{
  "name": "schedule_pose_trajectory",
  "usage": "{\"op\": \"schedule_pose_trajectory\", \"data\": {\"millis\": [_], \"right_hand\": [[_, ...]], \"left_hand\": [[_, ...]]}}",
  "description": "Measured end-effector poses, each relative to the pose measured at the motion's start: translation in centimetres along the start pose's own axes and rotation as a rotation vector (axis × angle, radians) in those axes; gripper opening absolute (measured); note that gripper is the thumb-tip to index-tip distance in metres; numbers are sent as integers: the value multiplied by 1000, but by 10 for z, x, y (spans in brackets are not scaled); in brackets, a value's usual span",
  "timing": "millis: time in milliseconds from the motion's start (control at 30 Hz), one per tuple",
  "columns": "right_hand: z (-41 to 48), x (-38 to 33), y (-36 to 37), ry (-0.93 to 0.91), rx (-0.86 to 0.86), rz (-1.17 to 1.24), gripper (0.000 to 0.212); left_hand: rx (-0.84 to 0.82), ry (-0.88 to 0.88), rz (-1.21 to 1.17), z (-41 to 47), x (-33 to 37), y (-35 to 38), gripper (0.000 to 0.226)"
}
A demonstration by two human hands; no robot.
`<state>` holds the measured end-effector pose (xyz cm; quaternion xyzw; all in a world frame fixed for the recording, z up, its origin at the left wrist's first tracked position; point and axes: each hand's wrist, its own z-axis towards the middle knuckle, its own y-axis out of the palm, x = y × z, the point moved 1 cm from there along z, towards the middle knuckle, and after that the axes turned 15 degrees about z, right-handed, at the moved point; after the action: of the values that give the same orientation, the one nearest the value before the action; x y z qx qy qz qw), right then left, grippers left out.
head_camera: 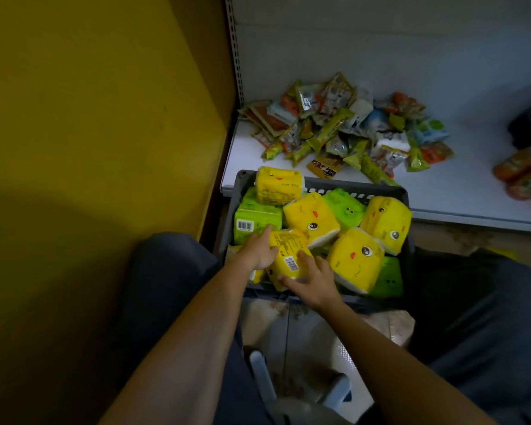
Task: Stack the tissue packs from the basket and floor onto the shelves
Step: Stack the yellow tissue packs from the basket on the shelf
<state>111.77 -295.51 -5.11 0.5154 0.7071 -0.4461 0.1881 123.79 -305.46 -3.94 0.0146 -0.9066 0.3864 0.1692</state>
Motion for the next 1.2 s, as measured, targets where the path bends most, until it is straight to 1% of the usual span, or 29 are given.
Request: {"op": "schedule_pose_trajectory", "data": {"millis": [167, 267, 400, 533, 600, 733, 833, 900, 967, 1067, 1200], "right_hand": [[-2, -1, 0, -7, -6, 39, 83], [-2, -9, -6, -40, 4, 74, 82], [-5, -24, -19, -101, 18, 102, 81], [-11, -45, -33, -176, 39, 137, 78], [-16, -63, -41, -205, 73, 196, 77], [-23, -106, -59, -178, 191, 430, 81], [-24, -141, -73, -228, 221, 511, 73], [-29, -166, -85, -279, 222, 533, 74], [-36, -190, -99, -354, 235, 570, 72], [-53, -226, -117, -478, 260, 607, 71], [-74, -262, -139, -587, 317, 612, 72]], "left_hand": [[17, -34, -60, -2, 0, 2, 69], [24, -79, -174, -3, -1, -4, 70], [67, -92, -311, -9, -2, -17, 72], [89, -125, -435, -22, -2, -40, 72], [145, -115, -490, -31, 1, -58, 70], [246, -51, -636, -55, 9, -97, 64], [330, 32, -705, -78, 20, -126, 58], [396, 99, -702, -94, 29, -147, 48], [457, 170, -639, -113, 37, -167, 33], [569, 220, -570, -133, 46, -195, 34], [654, 281, -609, -164, 64, -226, 41]]}}
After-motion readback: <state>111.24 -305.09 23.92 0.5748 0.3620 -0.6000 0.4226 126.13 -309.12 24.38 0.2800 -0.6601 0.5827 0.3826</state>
